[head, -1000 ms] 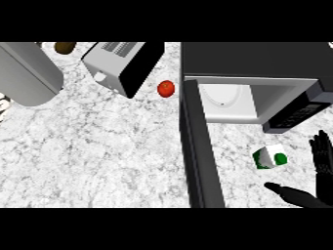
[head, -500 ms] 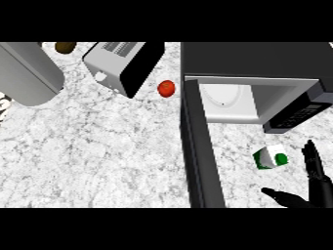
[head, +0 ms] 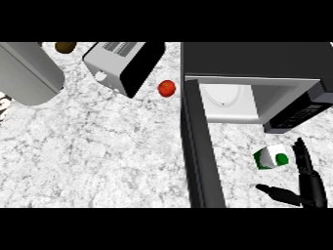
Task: Pick up the milk, place it into the microwave and close the microwave
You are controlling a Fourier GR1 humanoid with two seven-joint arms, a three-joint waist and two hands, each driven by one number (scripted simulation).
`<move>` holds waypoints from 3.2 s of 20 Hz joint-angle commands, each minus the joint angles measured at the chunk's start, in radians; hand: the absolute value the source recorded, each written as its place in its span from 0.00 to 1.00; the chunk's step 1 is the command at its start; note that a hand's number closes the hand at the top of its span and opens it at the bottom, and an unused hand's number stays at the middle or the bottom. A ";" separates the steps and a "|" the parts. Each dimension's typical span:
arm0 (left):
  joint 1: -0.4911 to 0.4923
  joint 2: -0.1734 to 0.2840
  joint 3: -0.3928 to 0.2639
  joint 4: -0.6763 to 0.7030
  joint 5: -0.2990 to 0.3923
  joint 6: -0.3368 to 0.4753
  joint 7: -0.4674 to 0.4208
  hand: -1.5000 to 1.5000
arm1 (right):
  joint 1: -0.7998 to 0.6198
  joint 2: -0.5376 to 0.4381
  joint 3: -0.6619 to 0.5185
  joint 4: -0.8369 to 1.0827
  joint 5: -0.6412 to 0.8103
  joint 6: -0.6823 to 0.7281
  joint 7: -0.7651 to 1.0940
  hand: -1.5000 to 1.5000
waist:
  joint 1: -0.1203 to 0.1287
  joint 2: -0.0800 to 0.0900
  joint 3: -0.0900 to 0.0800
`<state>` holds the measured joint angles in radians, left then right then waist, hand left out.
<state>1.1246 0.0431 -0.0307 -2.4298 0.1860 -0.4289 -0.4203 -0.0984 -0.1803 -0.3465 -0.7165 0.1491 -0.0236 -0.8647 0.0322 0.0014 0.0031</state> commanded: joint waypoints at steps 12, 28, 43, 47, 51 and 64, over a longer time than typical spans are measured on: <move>0.080 -0.004 0.026 -0.098 0.144 -0.078 -0.034 0.00 | -0.196 -0.035 -0.021 0.348 -0.003 0.109 -0.194 1.00 | 0.011 0.007 0.002; 0.128 0.020 0.064 -0.102 0.217 -0.143 -0.052 0.00 | -0.292 -0.031 0.048 0.388 0.036 0.242 -0.276 1.00 | 0.002 0.007 0.002; 0.162 -0.003 0.096 -0.110 0.220 -0.144 -0.039 0.00 | -0.513 -0.036 0.047 0.387 0.043 0.129 -0.138 1.00 | 0.007 0.007 0.000; 0.087 0.006 0.100 -0.038 0.185 -0.152 -0.058 0.00 | -0.592 -0.069 0.037 0.439 0.049 0.105 -0.089 1.00 | 0.019 0.013 0.001; 0.042 0.000 0.094 -0.002 0.179 -0.133 -0.048 0.00 | -0.674 -0.073 0.043 0.456 0.054 0.083 -0.002 1.00 | 0.021 0.014 0.000; -0.056 0.044 0.115 0.021 0.190 -0.125 -0.026 0.00 | -0.749 -0.116 0.064 0.470 0.079 -0.136 0.034 1.00 | 0.062 0.035 -0.001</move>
<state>1.0873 0.0769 0.0827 -2.3694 0.3217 -0.5552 -0.4622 -0.6495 -0.1851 -0.2897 -0.2359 0.1882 -0.0365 -0.9899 0.0377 0.0044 -0.0043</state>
